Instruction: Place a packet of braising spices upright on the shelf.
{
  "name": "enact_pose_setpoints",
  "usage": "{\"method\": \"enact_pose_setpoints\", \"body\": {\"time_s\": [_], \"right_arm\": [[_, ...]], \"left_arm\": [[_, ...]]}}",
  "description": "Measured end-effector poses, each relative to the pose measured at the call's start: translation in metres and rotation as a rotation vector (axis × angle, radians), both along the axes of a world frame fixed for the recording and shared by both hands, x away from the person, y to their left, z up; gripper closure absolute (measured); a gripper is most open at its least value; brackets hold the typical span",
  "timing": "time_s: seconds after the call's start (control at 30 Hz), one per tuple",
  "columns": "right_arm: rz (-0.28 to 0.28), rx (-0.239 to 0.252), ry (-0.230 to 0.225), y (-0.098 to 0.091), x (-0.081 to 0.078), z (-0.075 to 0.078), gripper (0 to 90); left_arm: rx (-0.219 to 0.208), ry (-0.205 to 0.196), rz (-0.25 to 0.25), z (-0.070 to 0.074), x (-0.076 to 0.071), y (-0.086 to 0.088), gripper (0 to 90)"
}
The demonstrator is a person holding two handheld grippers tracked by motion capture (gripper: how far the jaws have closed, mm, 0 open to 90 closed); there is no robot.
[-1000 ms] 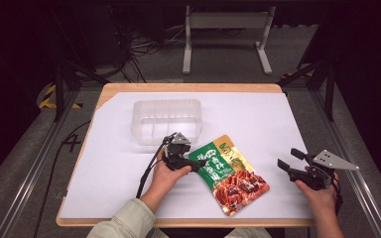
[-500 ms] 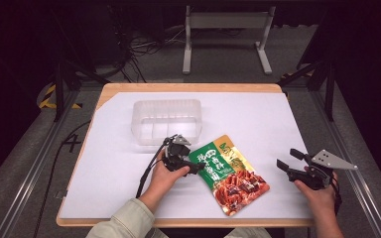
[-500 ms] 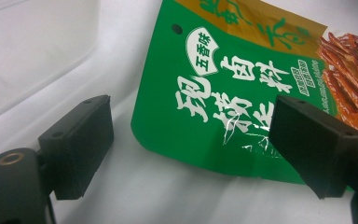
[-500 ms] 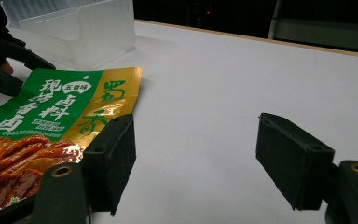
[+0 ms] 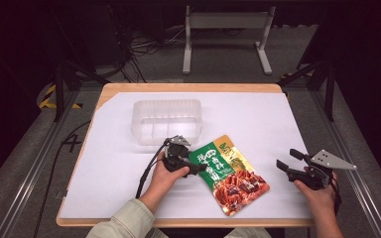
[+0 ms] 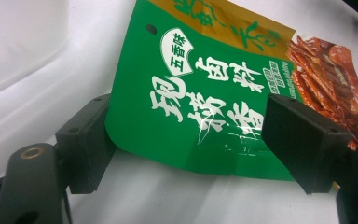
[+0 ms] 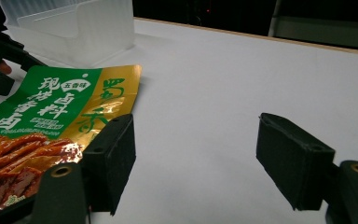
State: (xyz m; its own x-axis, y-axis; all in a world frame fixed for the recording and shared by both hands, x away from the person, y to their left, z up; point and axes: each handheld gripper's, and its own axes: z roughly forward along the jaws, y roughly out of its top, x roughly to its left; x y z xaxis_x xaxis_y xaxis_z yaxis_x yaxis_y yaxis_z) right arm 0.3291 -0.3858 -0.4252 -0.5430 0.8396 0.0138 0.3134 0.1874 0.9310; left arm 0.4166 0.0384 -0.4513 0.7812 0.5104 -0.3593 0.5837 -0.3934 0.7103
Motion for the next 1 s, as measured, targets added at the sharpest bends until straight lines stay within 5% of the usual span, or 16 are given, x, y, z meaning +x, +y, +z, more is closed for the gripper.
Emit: {"method": "enact_pose_setpoints", "body": {"time_s": [0.53,0.83,1.0], "right_arm": [[0.009,-0.008,0.013,0.005,0.001,-0.003,28.5],[0.028,-0.022,0.019,0.011,0.002,-0.005,28.3],[0.03,-0.019,0.02,0.01,0.002,-0.005,28.2]], "left_arm": [[-0.029,-0.099,-0.035,0.005,-0.005,0.0,51.3],[0.014,-0.136,-0.07,0.001,-0.008,-0.007,60.3],[0.08,-0.171,-0.08,-0.001,-0.01,-0.012,67.0]]}}
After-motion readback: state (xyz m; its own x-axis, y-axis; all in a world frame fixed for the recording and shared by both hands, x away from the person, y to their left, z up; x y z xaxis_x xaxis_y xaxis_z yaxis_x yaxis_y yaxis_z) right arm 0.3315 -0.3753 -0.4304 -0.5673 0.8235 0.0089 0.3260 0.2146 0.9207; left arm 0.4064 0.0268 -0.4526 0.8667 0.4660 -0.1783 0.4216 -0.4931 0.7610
